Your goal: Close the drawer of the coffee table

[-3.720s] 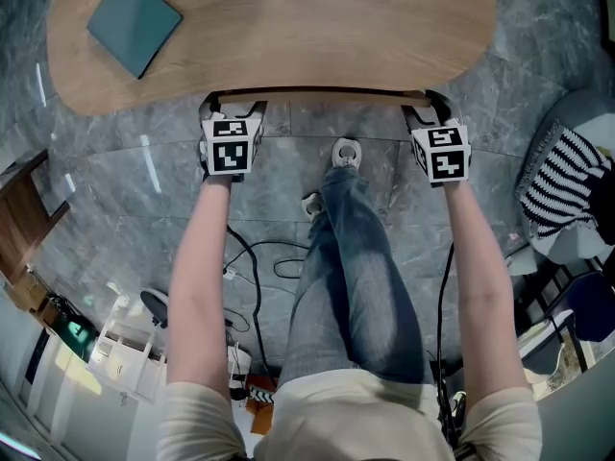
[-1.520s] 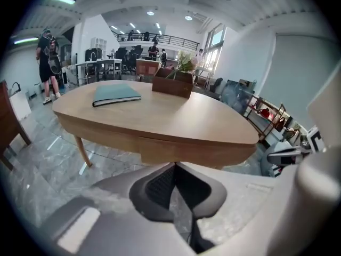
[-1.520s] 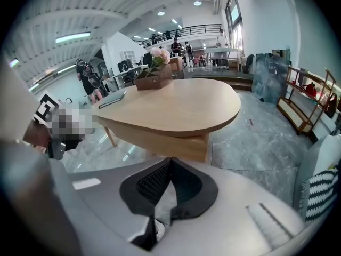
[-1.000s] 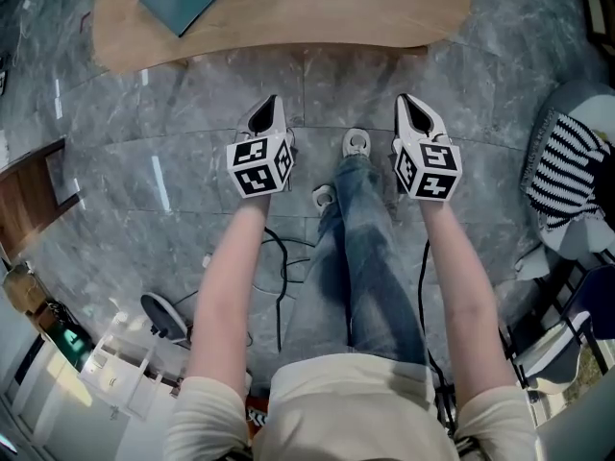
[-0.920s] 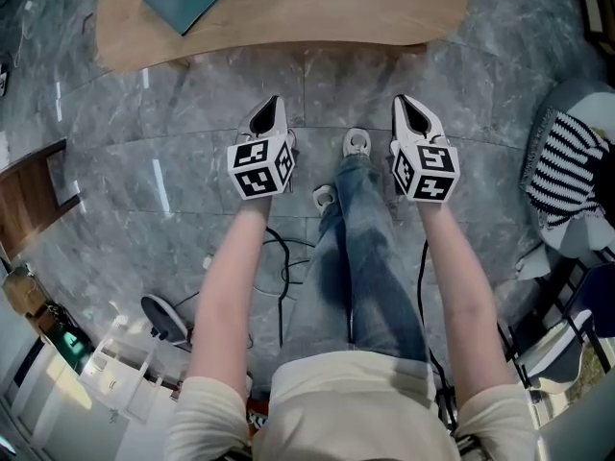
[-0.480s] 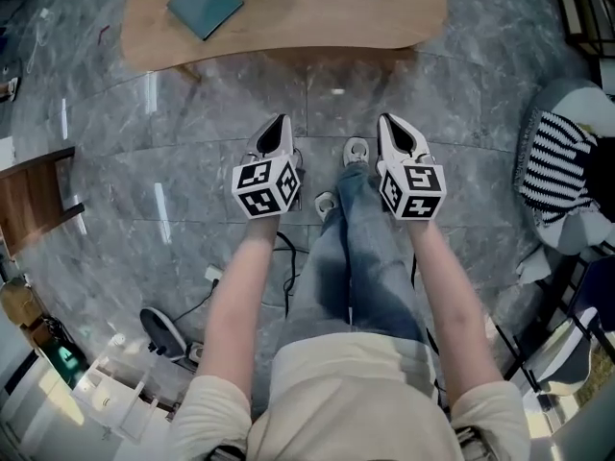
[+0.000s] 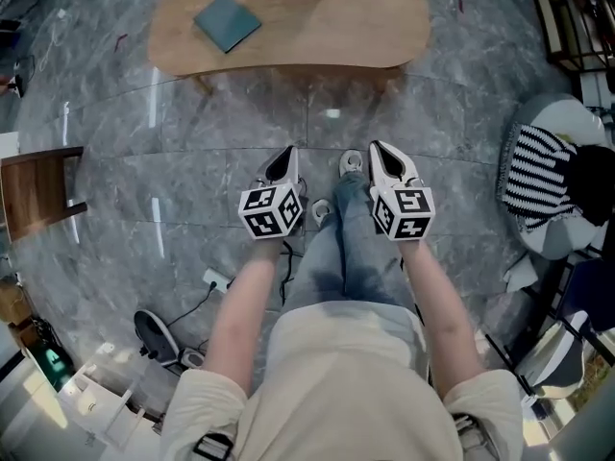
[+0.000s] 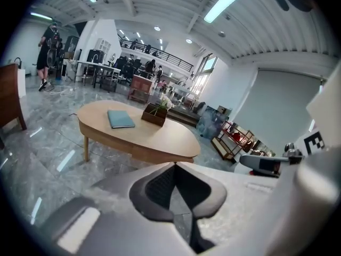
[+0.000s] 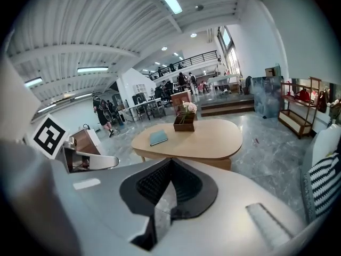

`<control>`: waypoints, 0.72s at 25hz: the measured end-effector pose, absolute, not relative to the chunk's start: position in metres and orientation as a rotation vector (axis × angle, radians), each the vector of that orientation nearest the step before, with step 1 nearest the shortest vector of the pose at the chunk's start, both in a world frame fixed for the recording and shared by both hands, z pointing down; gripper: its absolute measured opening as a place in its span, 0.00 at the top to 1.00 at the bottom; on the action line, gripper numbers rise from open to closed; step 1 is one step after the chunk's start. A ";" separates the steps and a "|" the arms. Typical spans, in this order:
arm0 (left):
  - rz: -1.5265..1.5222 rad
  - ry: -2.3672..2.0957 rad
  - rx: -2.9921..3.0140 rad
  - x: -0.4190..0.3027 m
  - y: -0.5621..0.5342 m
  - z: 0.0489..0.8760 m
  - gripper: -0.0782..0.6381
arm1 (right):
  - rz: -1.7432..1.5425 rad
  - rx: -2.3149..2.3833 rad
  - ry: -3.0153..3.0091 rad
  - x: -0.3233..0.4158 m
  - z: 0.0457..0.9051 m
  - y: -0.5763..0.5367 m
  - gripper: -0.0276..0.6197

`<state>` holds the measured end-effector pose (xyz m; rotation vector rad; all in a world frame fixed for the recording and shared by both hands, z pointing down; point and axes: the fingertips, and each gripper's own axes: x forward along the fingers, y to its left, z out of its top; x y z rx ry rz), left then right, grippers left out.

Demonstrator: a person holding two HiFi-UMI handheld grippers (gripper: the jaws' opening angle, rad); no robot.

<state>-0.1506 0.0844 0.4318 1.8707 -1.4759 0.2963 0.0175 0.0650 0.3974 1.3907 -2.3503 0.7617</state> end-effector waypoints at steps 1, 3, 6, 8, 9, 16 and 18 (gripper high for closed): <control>0.292 -1.471 1.869 -0.149 0.088 0.425 0.89 | 0.760 1.390 -2.353 0.018 0.390 0.069 0.96; 0.280 -1.460 1.865 -0.146 0.098 0.411 0.89 | 0.770 1.390 -2.361 0.017 0.373 0.079 0.96; 0.266 -1.444 1.867 -0.142 0.110 0.386 0.89 | 0.784 1.378 -2.382 0.011 0.346 0.092 0.96; 0.263 -1.435 1.881 -0.137 0.116 0.369 0.89 | 0.770 1.362 -2.410 0.006 0.325 0.099 0.96; 0.264 -1.432 1.893 -0.134 0.119 0.361 0.89 | 0.761 1.353 -2.427 0.004 0.315 0.103 0.96; 0.304 -1.415 2.003 -0.114 0.135 0.304 0.89 | 0.703 1.257 -2.528 -0.007 0.257 0.130 0.96; 0.300 -1.412 2.027 -0.110 0.136 0.288 0.89 | 0.675 1.244 -2.540 -0.007 0.245 0.133 0.96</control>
